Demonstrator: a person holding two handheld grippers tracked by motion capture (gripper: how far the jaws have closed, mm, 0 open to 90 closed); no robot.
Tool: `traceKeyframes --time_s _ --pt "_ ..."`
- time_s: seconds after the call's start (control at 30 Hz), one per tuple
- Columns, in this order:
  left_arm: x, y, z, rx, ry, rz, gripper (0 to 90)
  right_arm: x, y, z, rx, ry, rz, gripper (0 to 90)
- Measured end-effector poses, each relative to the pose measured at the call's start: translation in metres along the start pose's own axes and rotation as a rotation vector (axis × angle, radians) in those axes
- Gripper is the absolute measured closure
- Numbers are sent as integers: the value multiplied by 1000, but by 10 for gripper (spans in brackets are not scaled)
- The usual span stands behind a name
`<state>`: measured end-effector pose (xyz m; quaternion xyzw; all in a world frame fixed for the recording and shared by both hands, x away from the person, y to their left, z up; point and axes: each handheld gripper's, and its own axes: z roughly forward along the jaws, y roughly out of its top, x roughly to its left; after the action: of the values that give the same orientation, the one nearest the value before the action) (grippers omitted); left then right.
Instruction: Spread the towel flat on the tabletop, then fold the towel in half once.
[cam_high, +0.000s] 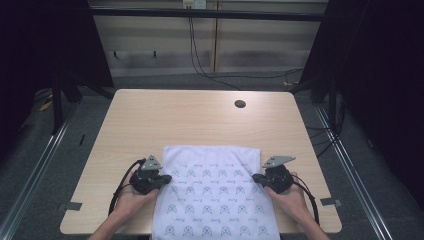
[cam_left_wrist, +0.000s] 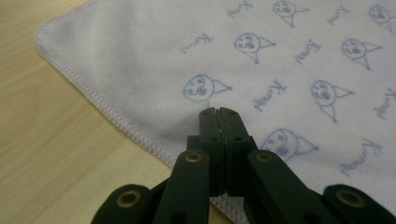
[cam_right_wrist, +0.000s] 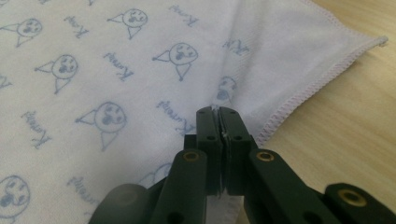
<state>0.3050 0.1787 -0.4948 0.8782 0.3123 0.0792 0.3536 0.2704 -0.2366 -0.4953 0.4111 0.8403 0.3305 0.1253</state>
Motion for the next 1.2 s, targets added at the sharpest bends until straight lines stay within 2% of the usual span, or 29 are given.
traceKeyframes --time_s 0.07,0.17,0.2,0.3,0.33,0.4,0.43,0.53,0.57,0.63,0.67,0.73,0.87,0.97,1.0,1.1,1.17,1.2 --pt "3 0 0 -4 -8 -15 896 -2 1 0 8 -16 -3 893" --pt "5 -2 -2 -2 -13 -27 896 -9 1 -1 7 -19 36 895" --pt "5 -4 -4 -4 -10 -28 896 -11 0 -2 3 -5 48 895" --pt "5 -6 -6 0 2 -14 895 -12 -4 -5 0 -11 52 883" --pt "5 -6 -6 -1 -3 -18 893 -13 -5 -5 -1 -8 67 857" --pt "5 -6 -7 8 -11 -15 889 -13 -5 -6 -2 -24 67 781" --pt "6 -7 -8 10 -24 -27 884 -13 -5 -7 -8 -14 75 736" --pt "7 -9 -13 11 -52 -40 806 -16 -4 -17 -63 -2 83 709" --pt "8 -10 -16 -8 -52 -50 764 -18 -3 -19 -73 -8 89 705" --pt "12 -9 -25 -52 -42 -82 705 -22 -2 -22 -85 -10 93 705" --pt "14 -9 -29 -67 -22 -86 688 -24 -2 -23 -79 -12 98 697" --pt "21 -8 -34 -87 -14 -113 649 -28 -2 -23 -88 -13 97 684" --pt "35 -2 -31 -87 14 -150 595 -35 4 -24 -88 -12 94 618" --pt "46 1 -28 -110 15 -182 549 -49 15 -22 -82 19 97 578" --pt "48 2 -27 -122 18 -190 547 -54 19 -22 -94 17 107 573" --pt "58 7 -23 -101 25 -197 512 -72 30 -16 -121 -1 124 562" --pt "62 10 -21 -133 18 -221 510 -78 34 -11 -120 -16 133 550" --pt "63 13 -20 -126 12 -237 505 -81 36 -8 -124 -21 134 547"
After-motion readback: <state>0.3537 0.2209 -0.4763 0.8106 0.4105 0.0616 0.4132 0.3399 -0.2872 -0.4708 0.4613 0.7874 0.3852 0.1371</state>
